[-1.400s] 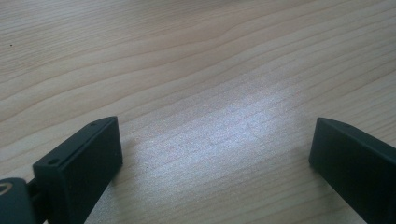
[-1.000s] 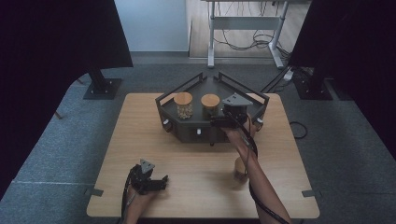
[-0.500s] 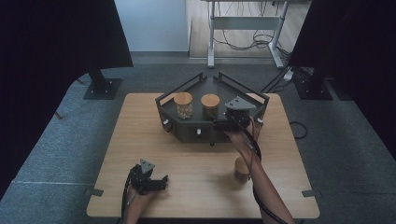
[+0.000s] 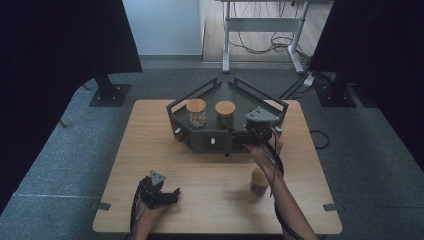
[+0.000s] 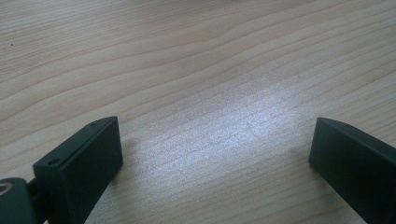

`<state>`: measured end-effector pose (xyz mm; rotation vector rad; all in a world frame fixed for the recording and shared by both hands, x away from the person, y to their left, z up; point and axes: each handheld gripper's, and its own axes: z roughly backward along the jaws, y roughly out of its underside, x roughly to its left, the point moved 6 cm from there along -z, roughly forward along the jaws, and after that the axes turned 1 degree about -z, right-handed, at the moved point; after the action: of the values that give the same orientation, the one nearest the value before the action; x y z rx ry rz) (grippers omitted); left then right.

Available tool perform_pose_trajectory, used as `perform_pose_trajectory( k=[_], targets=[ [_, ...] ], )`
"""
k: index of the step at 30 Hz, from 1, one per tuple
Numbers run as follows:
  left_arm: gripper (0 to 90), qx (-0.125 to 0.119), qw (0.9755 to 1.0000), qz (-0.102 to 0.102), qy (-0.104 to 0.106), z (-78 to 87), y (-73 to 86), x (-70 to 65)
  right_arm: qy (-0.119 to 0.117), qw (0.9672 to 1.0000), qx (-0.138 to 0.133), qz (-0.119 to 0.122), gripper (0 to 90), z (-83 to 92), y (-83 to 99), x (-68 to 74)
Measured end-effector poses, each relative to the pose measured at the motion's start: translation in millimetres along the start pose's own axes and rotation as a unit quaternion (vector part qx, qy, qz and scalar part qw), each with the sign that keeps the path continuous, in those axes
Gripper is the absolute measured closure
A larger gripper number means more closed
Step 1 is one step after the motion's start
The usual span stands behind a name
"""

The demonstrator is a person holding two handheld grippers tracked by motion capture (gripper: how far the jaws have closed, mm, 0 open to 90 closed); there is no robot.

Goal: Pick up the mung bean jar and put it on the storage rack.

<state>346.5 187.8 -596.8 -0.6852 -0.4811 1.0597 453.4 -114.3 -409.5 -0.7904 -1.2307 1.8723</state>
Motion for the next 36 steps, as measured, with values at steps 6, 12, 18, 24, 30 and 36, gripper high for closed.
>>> perform_pose_trajectory(
  k=[6, 12, 18, 24, 30, 36],
  targets=[
    [2.3, 0.001, 1.0, -0.001, 0.0, 0.1, 0.1, 0.2, -0.001, 1.0, -0.001, -0.002, 7.9, 5.1, 3.7, -1.1],
    [2.3, 0.001, 1.0, -0.001, 0.0, 0.1, 0.1, 0.1, 0.001, 1.0, 0.002, -0.003, 8.2, 8.6, 9.6, -2.3],
    [2.3, 0.001, 1.0, -0.001, 0.0, 0.1, 0.1, 0.1, 0.003, 1.0, 0.003, -0.006, 8.3, 11.7, 14.0, -4.0],
    [2.3, 0.001, 1.0, 0.0, 0.0, 0.2, 0.1, 0.0, 0.005, 1.0, 0.004, -0.003, 8.4, 15.5, 18.8, -4.0],
    [2.3, 0.001, 1.0, -0.001, 0.0, 0.2, 0.2, 0.1, 0.008, 0.9999, 0.007, -0.001, 8.4, 18.7, 23.3, -4.5],
    [2.3, 0.001, 1.0, -0.001, 0.0, 0.2, 0.2, 0.1, 0.011, 0.9999, 0.009, 0.001, 8.5, 22.1, 28.1, -5.4]
  ],
)
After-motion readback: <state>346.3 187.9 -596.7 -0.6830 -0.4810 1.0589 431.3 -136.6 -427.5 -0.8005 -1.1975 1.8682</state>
